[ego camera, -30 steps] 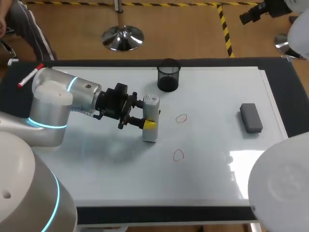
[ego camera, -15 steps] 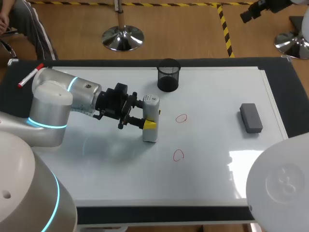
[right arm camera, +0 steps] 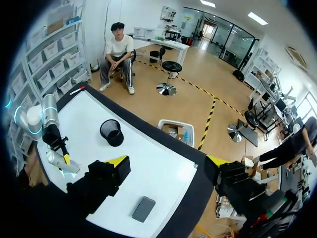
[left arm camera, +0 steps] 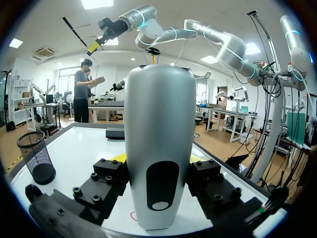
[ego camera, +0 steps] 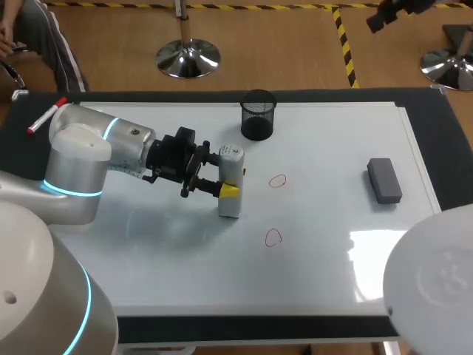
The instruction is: Pick up the inspection probe, press it on each red-marked spot on the whiteboard one by one, put down the probe, pick up the eraser, and wipe off all the red marks.
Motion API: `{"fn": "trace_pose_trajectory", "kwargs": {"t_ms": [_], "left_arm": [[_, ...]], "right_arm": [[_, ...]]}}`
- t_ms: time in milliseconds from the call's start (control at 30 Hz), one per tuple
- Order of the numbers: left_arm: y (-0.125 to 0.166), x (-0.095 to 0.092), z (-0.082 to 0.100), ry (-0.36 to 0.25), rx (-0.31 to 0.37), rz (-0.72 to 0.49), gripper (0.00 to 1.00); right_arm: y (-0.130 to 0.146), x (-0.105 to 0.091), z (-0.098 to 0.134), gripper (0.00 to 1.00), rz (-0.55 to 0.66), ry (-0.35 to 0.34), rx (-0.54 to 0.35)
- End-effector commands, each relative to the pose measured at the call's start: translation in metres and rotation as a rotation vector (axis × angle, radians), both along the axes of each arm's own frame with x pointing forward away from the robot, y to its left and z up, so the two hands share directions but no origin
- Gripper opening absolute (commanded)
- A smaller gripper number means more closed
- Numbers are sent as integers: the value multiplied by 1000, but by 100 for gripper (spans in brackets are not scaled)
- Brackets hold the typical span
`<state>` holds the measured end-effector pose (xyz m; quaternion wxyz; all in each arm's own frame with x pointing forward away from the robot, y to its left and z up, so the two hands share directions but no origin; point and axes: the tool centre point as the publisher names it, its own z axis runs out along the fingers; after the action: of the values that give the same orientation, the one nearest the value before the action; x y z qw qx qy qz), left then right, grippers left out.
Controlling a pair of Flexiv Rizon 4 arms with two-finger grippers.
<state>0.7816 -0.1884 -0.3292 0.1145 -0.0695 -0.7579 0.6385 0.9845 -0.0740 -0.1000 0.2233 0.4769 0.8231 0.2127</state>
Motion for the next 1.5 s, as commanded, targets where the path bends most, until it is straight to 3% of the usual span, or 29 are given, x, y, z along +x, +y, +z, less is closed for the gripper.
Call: {"fn": "trace_pose_trajectory", "kwargs": {"t_ms": [33,367,700,867,1233,1500], "left_arm": [[0,-2,-10,1,-4,0,0],[0,-2,-10,1,-4,0,0],[0,-2,-10,1,-4,0,0],[0,-2,-10,1,-4,0,0],[0,-2,-10,1,-4,0,0],[0,-2,-10,1,-4,0,0]], "right_arm": [[0,-11,6,100,-53,5,-33],[-9,-39,5,100,-221,17,-62],[-10,-55,-1,100,-375,153,-99],[-12,-65,-3,100,-428,179,-115],[-25,-101,-2,100,-468,225,-13],[-22,-124,-12,100,-496,251,-7]]}}
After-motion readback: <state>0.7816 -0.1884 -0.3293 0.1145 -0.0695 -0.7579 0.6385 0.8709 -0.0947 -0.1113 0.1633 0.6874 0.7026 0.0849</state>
